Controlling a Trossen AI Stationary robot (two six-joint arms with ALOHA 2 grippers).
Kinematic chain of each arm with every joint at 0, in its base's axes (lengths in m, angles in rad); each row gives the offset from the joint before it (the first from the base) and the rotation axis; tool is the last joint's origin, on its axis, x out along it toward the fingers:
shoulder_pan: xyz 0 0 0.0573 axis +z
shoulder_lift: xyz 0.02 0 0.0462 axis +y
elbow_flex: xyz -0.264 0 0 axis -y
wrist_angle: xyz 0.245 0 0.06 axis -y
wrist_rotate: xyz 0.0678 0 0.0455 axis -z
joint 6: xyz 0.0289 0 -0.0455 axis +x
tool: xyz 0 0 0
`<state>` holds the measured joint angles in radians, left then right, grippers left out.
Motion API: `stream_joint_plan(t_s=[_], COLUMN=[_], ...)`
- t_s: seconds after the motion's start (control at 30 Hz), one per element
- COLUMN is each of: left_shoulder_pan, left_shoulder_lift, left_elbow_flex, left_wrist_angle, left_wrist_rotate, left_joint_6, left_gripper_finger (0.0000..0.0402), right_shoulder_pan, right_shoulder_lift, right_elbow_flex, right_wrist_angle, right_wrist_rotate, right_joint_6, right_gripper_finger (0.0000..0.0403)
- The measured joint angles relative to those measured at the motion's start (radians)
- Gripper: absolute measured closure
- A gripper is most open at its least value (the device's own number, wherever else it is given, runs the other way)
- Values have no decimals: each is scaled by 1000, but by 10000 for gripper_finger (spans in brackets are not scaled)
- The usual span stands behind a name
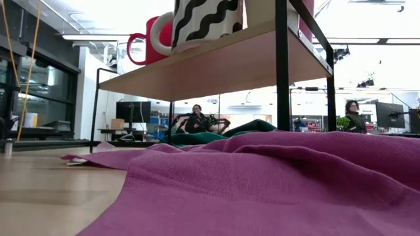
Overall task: Stack small to large cups/mugs on shelf
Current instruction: Return to Home Position
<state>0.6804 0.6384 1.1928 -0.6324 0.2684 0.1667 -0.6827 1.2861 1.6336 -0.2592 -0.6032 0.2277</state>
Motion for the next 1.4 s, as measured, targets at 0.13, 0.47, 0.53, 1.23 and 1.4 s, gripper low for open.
stream_joint_plan(t_s=[0.13,0.47,0.53,1.23,1.4], left_shoulder_pan=[0,0,0,0,0], left_shoulder_lift=[-150,-415,-433,-632,-631], left_elbow_flex=[-124,-311,-330,-661,-706], left_wrist_angle=[155,339,347,754,795], left_wrist_rotate=[26,48,64,241,253], left_joint_6=[-121,-310,-314,-491,-462], left_gripper_finger=[371,371,371,371,371], right_shoulder_pan=[13,53,66,234,263], right_shoulder_lift=[-142,-343,-363,-434,-434], right_elbow_flex=[-247,-556,-574,-586,-586], right_wrist_angle=[320,582,576,377,359], right_wrist_rotate=[42,95,96,355,395], right_joint_6=[140,421,438,401,384], right_gripper_finger=[348,348,348,348,348])
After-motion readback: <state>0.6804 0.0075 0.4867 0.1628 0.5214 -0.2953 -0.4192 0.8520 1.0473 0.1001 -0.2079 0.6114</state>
